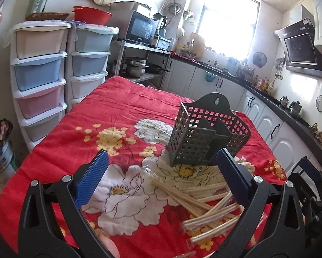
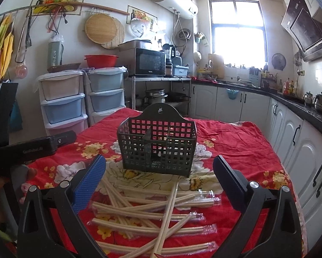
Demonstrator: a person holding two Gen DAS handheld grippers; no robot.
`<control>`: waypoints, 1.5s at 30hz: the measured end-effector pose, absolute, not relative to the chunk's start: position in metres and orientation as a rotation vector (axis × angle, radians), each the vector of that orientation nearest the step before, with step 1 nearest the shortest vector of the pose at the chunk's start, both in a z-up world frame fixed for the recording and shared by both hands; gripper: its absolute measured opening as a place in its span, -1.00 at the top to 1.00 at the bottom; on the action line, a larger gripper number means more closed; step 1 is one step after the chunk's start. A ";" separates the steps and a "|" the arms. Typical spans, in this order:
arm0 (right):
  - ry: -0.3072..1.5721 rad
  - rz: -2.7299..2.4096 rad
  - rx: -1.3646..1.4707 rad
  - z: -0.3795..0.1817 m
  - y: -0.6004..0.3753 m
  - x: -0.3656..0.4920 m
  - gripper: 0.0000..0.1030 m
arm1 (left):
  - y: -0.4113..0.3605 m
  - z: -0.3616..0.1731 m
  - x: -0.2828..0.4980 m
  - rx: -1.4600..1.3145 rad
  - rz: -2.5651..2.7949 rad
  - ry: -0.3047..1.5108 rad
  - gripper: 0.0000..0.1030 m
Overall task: Organize utensils
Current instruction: 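Move the left tool toward the chopsticks while the right tool approaches another chopstick, then close the left tool on a chopstick while the right tool grasps another chopstick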
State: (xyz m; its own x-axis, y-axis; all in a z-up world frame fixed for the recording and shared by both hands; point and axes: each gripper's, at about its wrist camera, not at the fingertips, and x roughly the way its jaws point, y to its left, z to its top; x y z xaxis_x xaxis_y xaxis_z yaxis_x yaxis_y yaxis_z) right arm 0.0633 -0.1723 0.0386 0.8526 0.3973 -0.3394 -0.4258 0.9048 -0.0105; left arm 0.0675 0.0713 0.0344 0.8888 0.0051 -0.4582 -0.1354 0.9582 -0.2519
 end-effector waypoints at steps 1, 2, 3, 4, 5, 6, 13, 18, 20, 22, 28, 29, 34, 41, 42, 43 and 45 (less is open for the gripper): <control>0.349 0.432 -0.084 0.039 -0.173 0.068 -0.88 | 0.071 0.036 0.071 -0.280 0.073 0.477 -0.80; 0.360 0.433 -0.084 0.038 -0.173 0.072 -0.88 | 0.071 0.037 0.076 -0.275 0.067 0.488 -0.80; 0.375 0.433 -0.083 0.037 -0.174 0.078 -0.88 | 0.071 0.036 0.081 -0.275 0.063 0.505 -0.80; 0.388 0.431 -0.083 0.037 -0.174 0.083 -0.88 | 0.072 0.036 0.086 -0.279 0.060 0.524 -0.80; 0.407 0.432 -0.084 0.035 -0.174 0.088 -0.85 | 0.073 0.034 0.091 -0.284 0.055 0.541 -0.80; 0.427 0.433 -0.082 0.034 -0.174 0.095 -0.82 | 0.074 0.033 0.096 -0.286 0.052 0.558 -0.80; 0.592 0.440 -0.073 0.013 -0.171 0.138 -0.44 | 0.093 0.008 0.124 -0.365 0.024 0.686 -0.80; 0.663 0.449 -0.094 0.000 -0.165 0.158 -0.32 | 0.108 -0.011 0.135 -0.457 -0.033 0.743 -0.80; 0.686 0.452 -0.109 -0.006 -0.163 0.166 -0.30 | 0.112 -0.020 0.139 -0.484 -0.029 0.779 -0.79; 0.710 0.457 -0.113 -0.011 -0.161 0.174 -0.27 | 0.116 -0.028 0.142 -0.520 -0.042 0.807 -0.72; 0.801 0.476 -0.108 -0.030 -0.159 0.190 -0.14 | 0.121 -0.053 0.145 -0.646 -0.101 0.883 -0.35; 0.819 0.481 -0.104 -0.033 -0.159 0.193 -0.11 | 0.121 -0.056 0.145 -0.668 -0.110 0.893 -0.32; 0.890 0.494 -0.071 -0.047 -0.158 0.206 0.03 | 0.125 -0.064 0.147 -0.743 -0.137 0.908 -0.23; 0.993 0.518 0.006 -0.063 -0.158 0.225 0.36 | 0.131 -0.073 0.153 -0.808 -0.137 0.926 0.19; 1.001 0.517 0.016 -0.064 -0.159 0.226 0.41 | 0.132 -0.075 0.154 -0.815 -0.138 0.929 0.27; 1.005 0.515 0.027 -0.065 -0.160 0.227 0.50 | 0.133 -0.075 0.154 -0.818 -0.139 0.931 0.30; 1.009 0.513 0.048 -0.065 -0.163 0.228 0.64 | 0.134 -0.077 0.156 -0.821 -0.138 0.936 0.38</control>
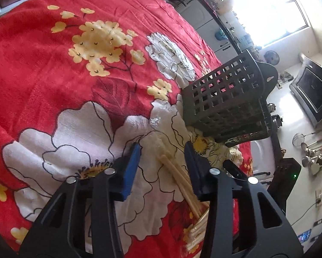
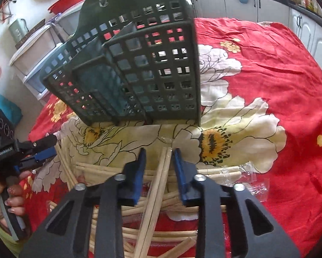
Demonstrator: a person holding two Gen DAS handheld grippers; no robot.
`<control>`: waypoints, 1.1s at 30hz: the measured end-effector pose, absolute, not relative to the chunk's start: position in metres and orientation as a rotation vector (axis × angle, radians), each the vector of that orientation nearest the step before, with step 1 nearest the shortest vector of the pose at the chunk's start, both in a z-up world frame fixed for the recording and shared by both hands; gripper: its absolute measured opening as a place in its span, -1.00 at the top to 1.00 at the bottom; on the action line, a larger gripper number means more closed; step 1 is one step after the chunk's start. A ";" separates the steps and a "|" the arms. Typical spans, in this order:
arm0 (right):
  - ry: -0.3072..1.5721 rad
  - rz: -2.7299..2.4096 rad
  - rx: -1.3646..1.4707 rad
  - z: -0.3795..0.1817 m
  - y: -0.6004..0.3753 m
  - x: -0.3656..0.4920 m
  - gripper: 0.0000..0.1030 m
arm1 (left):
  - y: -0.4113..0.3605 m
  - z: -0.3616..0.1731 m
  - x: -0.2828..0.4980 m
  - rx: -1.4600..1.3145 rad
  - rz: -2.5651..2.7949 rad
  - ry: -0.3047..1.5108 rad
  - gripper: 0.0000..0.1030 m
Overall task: Organize utensils
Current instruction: 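Close the left tool on a chopstick while the right tool grasps another chopstick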
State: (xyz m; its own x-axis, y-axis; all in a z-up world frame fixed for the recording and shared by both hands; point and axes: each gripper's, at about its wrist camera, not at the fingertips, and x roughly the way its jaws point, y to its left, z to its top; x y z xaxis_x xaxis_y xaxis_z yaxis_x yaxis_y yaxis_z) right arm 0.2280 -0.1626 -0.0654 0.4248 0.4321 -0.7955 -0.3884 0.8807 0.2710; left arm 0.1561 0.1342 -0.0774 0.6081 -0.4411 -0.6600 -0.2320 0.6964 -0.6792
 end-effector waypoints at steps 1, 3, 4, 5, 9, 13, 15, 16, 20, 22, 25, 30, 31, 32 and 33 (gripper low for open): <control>1.013 0.514 0.068 -0.066 -0.165 0.229 0.69 | 0.135 -0.078 0.157 -0.822 -0.136 0.937 0.43; 1.014 0.516 0.089 -0.065 -0.168 0.229 0.74 | 0.135 -0.078 0.156 -0.828 -0.136 0.938 0.49; 1.010 0.515 0.093 -0.064 -0.170 0.229 0.76 | 0.135 -0.078 0.156 -0.826 -0.139 0.939 0.57; 1.005 0.514 0.096 -0.063 -0.172 0.228 0.77 | 0.134 -0.078 0.156 -0.823 -0.143 0.939 0.61; 0.981 0.518 0.110 -0.057 -0.177 0.227 0.82 | 0.135 -0.079 0.155 -0.818 -0.157 0.940 0.69; 0.956 0.529 0.117 -0.048 -0.178 0.222 0.85 | 0.137 -0.080 0.155 -0.821 -0.169 0.929 0.73; 0.943 0.536 0.117 -0.042 -0.178 0.219 0.87 | 0.139 -0.078 0.153 -0.824 -0.173 0.916 0.77; 0.935 0.541 0.119 -0.038 -0.178 0.218 0.87 | 0.141 -0.076 0.152 -0.825 -0.175 0.908 0.78; 0.901 0.567 0.116 -0.024 -0.177 0.212 0.88 | 0.147 -0.061 0.143 -0.818 -0.188 0.850 0.82; 0.880 0.580 0.110 -0.015 -0.175 0.208 0.88 | 0.149 -0.052 0.139 -0.804 -0.190 0.820 0.85; 0.847 0.601 0.101 -0.001 -0.172 0.202 0.89 | 0.155 -0.037 0.134 -0.781 -0.182 0.775 0.87; 0.776 0.633 0.078 0.025 -0.167 0.190 0.89 | 0.166 -0.011 0.127 -0.740 -0.163 0.695 0.90; 0.761 0.636 0.074 0.030 -0.166 0.188 0.89 | 0.167 -0.005 0.126 -0.733 -0.163 0.680 0.91; 0.743 0.640 0.069 0.036 -0.165 0.186 0.89 | 0.167 0.002 0.126 -0.722 -0.165 0.661 0.91; 0.725 0.643 0.063 0.042 -0.165 0.184 0.89 | 0.166 0.007 0.126 -0.714 -0.168 0.649 0.92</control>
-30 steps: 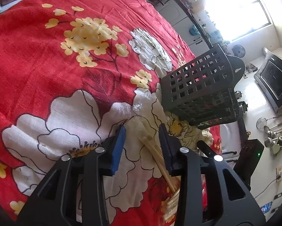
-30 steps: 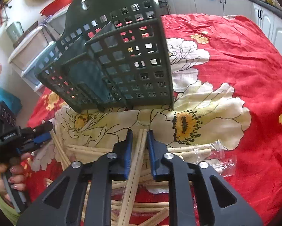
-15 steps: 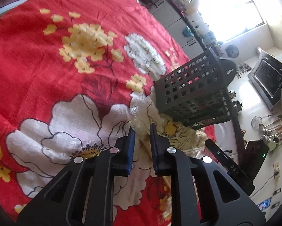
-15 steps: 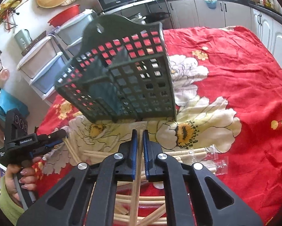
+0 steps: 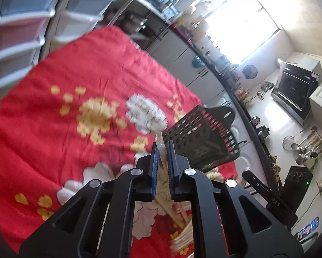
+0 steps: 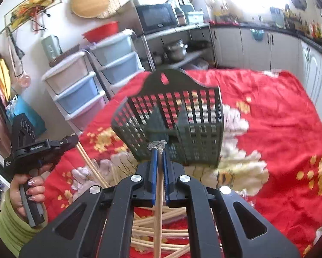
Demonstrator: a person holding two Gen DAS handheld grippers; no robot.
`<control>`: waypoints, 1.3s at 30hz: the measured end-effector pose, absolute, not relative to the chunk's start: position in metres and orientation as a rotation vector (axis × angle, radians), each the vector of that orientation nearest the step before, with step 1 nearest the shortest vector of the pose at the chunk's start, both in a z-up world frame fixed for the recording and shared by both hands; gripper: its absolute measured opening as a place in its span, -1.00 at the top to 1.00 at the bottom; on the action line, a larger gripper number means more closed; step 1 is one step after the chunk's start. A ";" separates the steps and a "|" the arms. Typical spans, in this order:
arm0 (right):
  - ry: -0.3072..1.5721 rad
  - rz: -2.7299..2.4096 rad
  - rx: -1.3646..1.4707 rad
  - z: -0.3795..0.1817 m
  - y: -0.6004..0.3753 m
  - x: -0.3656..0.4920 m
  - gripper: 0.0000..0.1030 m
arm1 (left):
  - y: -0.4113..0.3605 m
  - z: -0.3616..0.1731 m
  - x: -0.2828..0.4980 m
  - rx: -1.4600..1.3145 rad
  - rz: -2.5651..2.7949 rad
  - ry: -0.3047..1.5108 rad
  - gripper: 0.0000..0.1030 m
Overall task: Organize utensils
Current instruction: 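Close the left tool on a chopstick while the right tool grasps another chopstick, then lift the left tool's chopstick over the green caddy while the right tool carries its chopstick there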
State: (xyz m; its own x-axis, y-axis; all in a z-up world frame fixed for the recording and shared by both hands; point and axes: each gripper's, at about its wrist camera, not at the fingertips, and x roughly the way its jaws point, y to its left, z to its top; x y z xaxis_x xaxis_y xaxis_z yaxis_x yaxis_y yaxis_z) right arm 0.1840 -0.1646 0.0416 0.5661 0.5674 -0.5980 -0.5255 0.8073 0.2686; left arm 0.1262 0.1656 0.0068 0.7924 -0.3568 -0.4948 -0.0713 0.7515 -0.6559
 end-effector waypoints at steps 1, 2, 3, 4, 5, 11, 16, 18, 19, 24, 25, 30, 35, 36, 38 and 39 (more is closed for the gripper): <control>0.710 0.642 0.060 0.046 -0.164 0.183 0.89 | 0.165 0.013 0.126 -0.706 -0.174 0.635 0.93; 0.694 0.644 0.059 0.052 -0.164 0.181 0.89 | 0.163 0.020 0.125 -0.695 -0.185 0.620 0.93; 0.678 0.647 0.056 0.058 -0.164 0.179 0.90 | 0.161 0.026 0.125 -0.685 -0.193 0.609 0.94; 0.663 0.647 0.054 0.062 -0.164 0.177 0.90 | 0.159 0.028 0.124 -0.678 -0.200 0.603 0.94; 0.645 0.646 0.053 0.067 -0.165 0.176 0.90 | 0.155 0.035 0.124 -0.663 -0.215 0.591 0.94; 0.555 0.641 0.057 0.094 -0.172 0.168 0.90 | 0.129 0.069 0.123 -0.578 -0.281 0.539 0.95; 0.484 0.628 0.078 0.115 -0.178 0.167 0.90 | 0.112 0.096 0.125 -0.530 -0.332 0.489 0.95; 0.449 0.621 0.082 0.125 -0.181 0.167 0.90 | 0.106 0.109 0.127 -0.512 -0.347 0.462 0.95; 0.435 0.618 0.082 0.129 -0.181 0.167 0.90 | 0.103 0.114 0.127 -0.504 -0.349 0.449 0.95; 0.338 0.595 0.090 0.156 -0.186 0.170 0.90 | 0.094 0.143 0.134 -0.472 -0.358 0.383 0.95; 0.317 0.593 0.092 0.162 -0.187 0.172 0.90 | 0.092 0.148 0.136 -0.464 -0.356 0.370 0.95; 0.244 0.578 0.102 0.186 -0.191 0.181 0.90 | 0.088 0.171 0.147 -0.455 -0.353 0.329 0.95; 0.182 0.556 0.098 0.206 -0.194 0.188 0.90 | 0.084 0.191 0.155 -0.431 -0.340 0.288 0.95; 0.169 0.552 0.099 0.209 -0.195 0.190 0.90 | 0.084 0.194 0.156 -0.429 -0.339 0.282 0.95; 0.149 0.545 0.100 0.214 -0.196 0.193 0.90 | 0.081 0.200 0.159 -0.423 -0.334 0.266 0.95; 0.135 0.541 0.103 0.216 -0.197 0.196 0.90 | 0.080 0.203 0.160 -0.417 -0.330 0.258 0.95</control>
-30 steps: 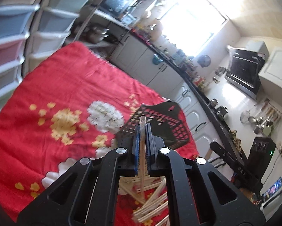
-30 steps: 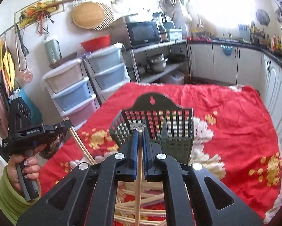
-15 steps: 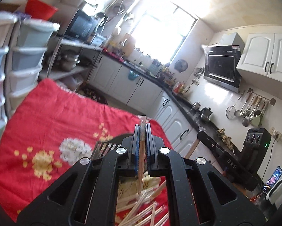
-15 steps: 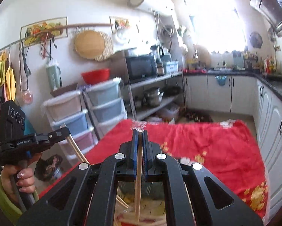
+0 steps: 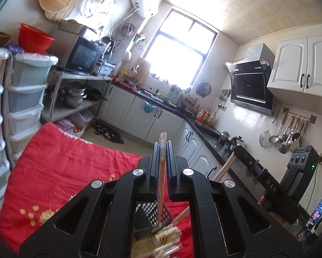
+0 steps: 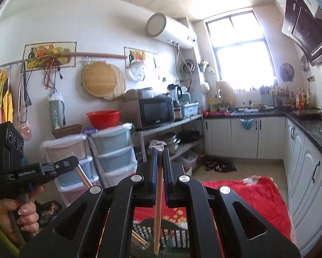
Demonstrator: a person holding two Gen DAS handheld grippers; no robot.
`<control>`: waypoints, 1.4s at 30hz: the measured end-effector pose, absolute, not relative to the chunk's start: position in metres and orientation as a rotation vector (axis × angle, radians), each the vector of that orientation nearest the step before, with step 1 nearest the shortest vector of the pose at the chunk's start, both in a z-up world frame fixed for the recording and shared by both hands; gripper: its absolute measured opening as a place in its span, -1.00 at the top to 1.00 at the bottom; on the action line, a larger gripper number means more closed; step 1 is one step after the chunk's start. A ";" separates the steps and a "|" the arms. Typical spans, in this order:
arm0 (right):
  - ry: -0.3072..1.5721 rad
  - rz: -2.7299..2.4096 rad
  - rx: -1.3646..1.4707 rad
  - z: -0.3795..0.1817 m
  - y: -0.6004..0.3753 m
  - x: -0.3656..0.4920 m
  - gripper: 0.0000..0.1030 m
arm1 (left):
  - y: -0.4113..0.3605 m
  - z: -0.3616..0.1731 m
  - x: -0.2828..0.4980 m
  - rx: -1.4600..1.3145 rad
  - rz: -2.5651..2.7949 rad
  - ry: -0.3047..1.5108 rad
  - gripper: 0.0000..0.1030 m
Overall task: Organize utensils
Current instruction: 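Lift the left tool's chopstick over the green caddy while the right tool carries its chopstick there, then open the left tool over the caddy while the right tool drops its chopstick in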
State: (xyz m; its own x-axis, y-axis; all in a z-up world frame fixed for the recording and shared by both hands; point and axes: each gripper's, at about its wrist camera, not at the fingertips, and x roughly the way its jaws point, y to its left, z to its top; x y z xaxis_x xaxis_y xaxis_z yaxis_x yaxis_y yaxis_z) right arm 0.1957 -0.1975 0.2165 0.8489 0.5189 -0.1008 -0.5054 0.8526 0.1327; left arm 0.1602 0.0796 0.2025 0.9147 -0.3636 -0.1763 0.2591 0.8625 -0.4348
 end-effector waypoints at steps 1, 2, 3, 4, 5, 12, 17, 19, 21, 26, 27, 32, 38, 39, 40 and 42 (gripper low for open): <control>0.125 0.541 0.106 0.218 -0.197 0.197 0.90 | 0.079 0.205 0.160 -0.412 -0.328 0.252 0.95; 0.117 0.540 0.110 0.220 -0.198 0.199 0.90 | 0.076 0.207 0.161 -0.403 -0.324 0.244 0.95; 0.110 0.538 0.113 0.221 -0.199 0.200 0.90 | 0.073 0.209 0.161 -0.390 -0.317 0.235 0.94; 0.102 0.537 0.115 0.221 -0.199 0.203 0.90 | 0.071 0.211 0.162 -0.380 -0.312 0.230 0.95; 0.096 0.536 0.117 0.221 -0.199 0.205 0.90 | 0.068 0.212 0.164 -0.371 -0.306 0.224 0.95; 0.090 0.512 0.123 0.207 -0.198 0.221 0.90 | 0.052 0.202 0.180 -0.319 -0.268 0.231 0.94; 0.101 0.486 0.125 0.193 -0.194 0.232 0.90 | 0.045 0.183 0.190 -0.288 -0.244 0.251 0.94; 0.111 0.481 0.126 0.186 -0.195 0.238 0.90 | 0.044 0.177 0.193 -0.280 -0.236 0.259 0.94; 0.126 0.475 0.126 0.179 -0.195 0.243 0.90 | 0.043 0.169 0.198 -0.279 -0.231 0.272 0.94; 0.163 0.465 0.125 0.163 -0.192 0.252 0.89 | 0.044 0.150 0.209 -0.281 -0.225 0.307 0.94; 0.169 0.464 0.126 0.161 -0.192 0.252 0.89 | 0.044 0.146 0.210 -0.282 -0.226 0.313 0.94; 0.203 0.463 0.129 0.149 -0.189 0.255 0.75 | 0.046 0.134 0.211 -0.293 -0.233 0.330 0.94; 0.222 0.455 0.109 0.136 -0.185 0.250 0.13 | 0.044 0.121 0.209 -0.290 -0.234 0.343 0.81; 0.232 0.450 0.108 0.133 -0.186 0.249 0.11 | 0.045 0.118 0.208 -0.289 -0.232 0.343 0.64; 0.238 0.450 0.111 0.132 -0.187 0.248 0.06 | 0.046 0.116 0.206 -0.288 -0.227 0.342 0.41; 0.253 0.441 0.120 0.126 -0.192 0.245 0.00 | 0.048 0.113 0.202 -0.290 -0.214 0.337 0.18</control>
